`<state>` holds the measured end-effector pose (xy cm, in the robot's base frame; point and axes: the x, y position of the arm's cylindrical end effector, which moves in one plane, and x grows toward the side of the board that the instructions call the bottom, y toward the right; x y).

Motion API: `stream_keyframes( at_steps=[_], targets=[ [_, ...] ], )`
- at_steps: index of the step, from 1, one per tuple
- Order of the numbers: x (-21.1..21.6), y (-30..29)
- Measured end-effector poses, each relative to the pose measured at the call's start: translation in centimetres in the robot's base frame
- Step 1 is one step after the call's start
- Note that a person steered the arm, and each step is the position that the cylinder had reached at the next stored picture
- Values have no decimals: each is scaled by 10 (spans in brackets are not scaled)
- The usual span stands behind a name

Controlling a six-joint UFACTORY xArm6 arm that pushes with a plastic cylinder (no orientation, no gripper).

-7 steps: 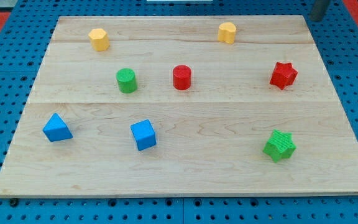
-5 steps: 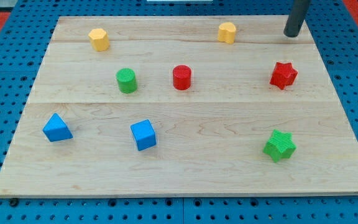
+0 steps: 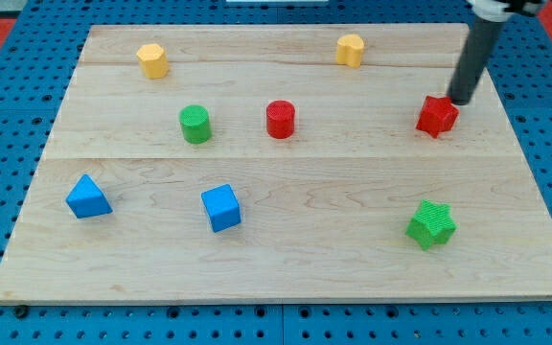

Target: Move the red star to the bottom of the yellow heart

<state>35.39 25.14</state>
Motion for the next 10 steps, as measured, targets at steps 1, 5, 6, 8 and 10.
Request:
stream_keyframes(
  at_steps=[1, 5, 6, 8, 10],
  targets=[
    [21, 3],
    [42, -30],
    [45, -60],
    [31, -81],
    [-17, -94]
  ],
)
